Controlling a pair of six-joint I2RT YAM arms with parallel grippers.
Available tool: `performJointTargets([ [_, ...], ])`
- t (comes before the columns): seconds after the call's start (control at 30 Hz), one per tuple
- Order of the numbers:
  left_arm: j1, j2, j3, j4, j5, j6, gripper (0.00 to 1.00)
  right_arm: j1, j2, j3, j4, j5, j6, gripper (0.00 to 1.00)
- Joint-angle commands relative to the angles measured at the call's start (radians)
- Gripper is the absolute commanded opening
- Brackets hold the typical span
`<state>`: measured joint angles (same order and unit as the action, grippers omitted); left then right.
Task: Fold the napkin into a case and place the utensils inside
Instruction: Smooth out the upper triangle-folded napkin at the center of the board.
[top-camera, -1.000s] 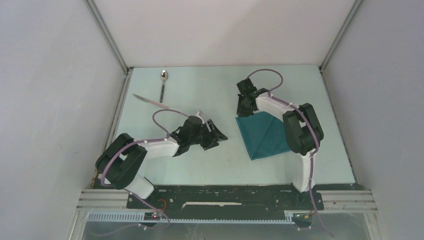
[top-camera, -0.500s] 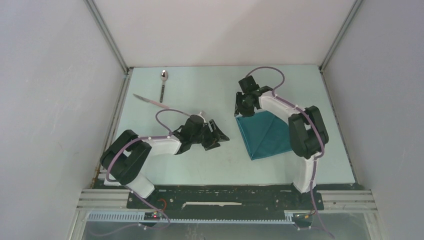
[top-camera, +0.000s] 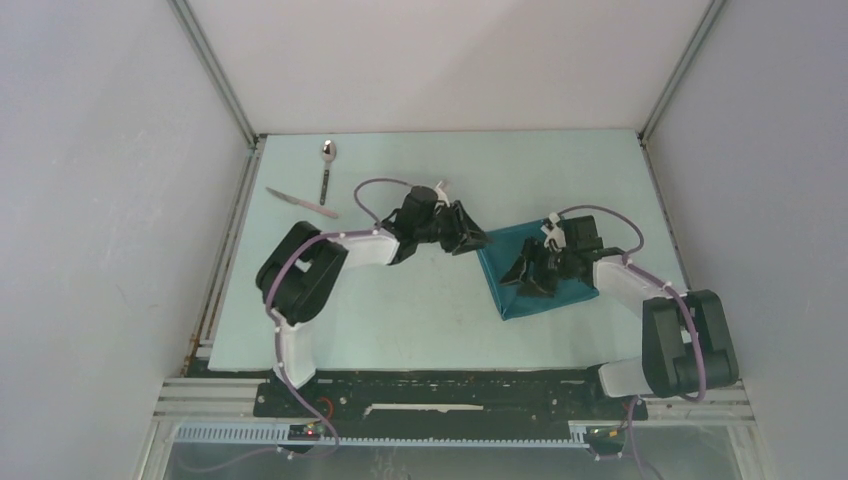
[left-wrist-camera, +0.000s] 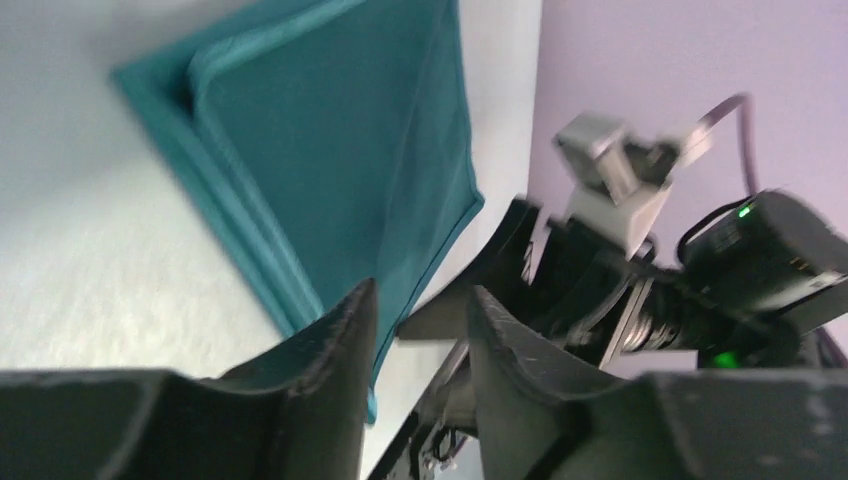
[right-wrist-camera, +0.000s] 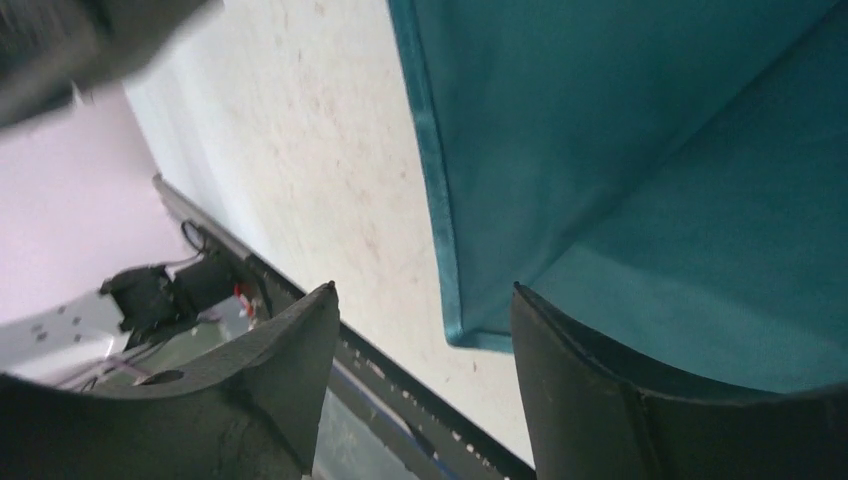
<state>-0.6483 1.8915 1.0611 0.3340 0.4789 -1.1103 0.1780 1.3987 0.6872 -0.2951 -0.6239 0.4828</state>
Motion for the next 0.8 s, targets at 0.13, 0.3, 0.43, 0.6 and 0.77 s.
performJointTargets([
  [0.13, 0.017, 0.263, 0.321, 0.025, 0.12, -0.037, 0.26, -0.037, 0.003, -0.018, 0.137, -0.276, -0.043, 0.73],
  [0.3, 0.019, 0.349, 0.411, -0.055, 0.131, -0.005, 0.23, -0.019, 0.068, -0.025, 0.215, -0.285, 0.009, 0.73],
  [0.43, 0.032, 0.392, 0.428, -0.102, 0.118, -0.005, 0.15, -0.008, 0.086, -0.05, 0.261, -0.295, 0.032, 0.72],
  [0.6, 0.04, 0.424, 0.453, -0.185, 0.095, 0.024, 0.09, -0.002, 0.099, -0.102, 0.325, -0.314, 0.049, 0.71],
  [0.77, 0.041, 0.433, 0.44, -0.2, 0.065, 0.013, 0.06, 0.012, 0.116, -0.121, 0.34, -0.329, 0.052, 0.69],
])
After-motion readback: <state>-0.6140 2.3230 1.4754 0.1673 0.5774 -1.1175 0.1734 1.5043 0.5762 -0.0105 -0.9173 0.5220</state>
